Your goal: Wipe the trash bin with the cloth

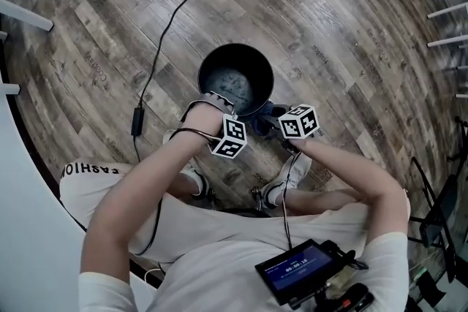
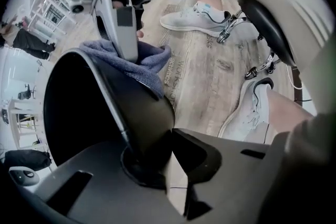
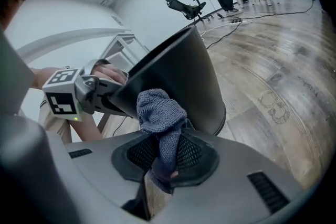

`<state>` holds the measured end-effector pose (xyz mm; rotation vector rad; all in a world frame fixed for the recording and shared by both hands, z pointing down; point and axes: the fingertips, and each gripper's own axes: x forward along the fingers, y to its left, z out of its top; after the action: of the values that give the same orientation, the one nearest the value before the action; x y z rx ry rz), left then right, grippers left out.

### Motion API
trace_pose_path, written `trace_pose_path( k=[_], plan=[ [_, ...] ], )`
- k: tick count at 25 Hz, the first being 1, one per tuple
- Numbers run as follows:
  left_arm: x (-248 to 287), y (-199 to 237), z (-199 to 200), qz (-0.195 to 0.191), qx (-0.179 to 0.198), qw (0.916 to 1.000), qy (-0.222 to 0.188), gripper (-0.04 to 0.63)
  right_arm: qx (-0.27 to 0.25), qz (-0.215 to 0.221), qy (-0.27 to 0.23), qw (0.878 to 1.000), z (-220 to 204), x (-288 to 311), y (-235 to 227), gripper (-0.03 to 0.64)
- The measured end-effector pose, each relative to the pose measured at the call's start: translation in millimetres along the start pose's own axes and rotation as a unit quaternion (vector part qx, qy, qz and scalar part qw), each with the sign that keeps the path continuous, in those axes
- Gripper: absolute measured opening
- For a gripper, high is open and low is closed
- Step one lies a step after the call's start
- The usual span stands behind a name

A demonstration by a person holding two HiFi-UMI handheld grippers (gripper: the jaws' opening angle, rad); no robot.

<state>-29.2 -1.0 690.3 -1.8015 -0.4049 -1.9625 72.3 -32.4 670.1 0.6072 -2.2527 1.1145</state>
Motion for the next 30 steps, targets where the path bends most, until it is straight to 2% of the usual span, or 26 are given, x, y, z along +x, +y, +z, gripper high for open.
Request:
trace_pose_path(
  k=[6,10,14,16,22,25,28,30],
  plan=[
    [0,1,1,-0.005,-0.004,1.0000,-0.001,0.040,0.021,-0.028,0.018,0.999,-32,43,-48,0.077],
    [-1,3,4,-0.007,-0.011,0.9999,-0.006,0.038,0.037,-0.065,0.028,0.997,-52,71,-84,0.077],
    [0,1,6,-0.013,-0.021,0.9996,-0.010,0.038,0.021,-0.100,0.032,0.994,-57,93,-113,0.077],
    [-1,1,8,-0.016,-0.028,0.9994,-0.012,0.038,0.006,-0.103,0.035,0.994,-60,98,-120,0.077],
    [0,4,11,-0.014,-0.067,0.9975,-0.014,0.040,0.002,-0.117,0.054,0.992,-50,80,-110,0.077],
    [-1,8,15,-0.001,-0.084,0.9962,-0.022,0.052,-0.008,-0.101,0.052,0.993,-38,55,-88,0.077],
    [-6,8,25,-0.004,-0.099,0.9941,-0.045,0.062,0.006,-0.079,0.042,0.996,-30,22,-56,0.077],
    [-13,5,31,-0.019,-0.101,0.9931,-0.056,0.123,0.006,-0.066,0.039,0.997,-24,0,-31,0.077]
  ],
)
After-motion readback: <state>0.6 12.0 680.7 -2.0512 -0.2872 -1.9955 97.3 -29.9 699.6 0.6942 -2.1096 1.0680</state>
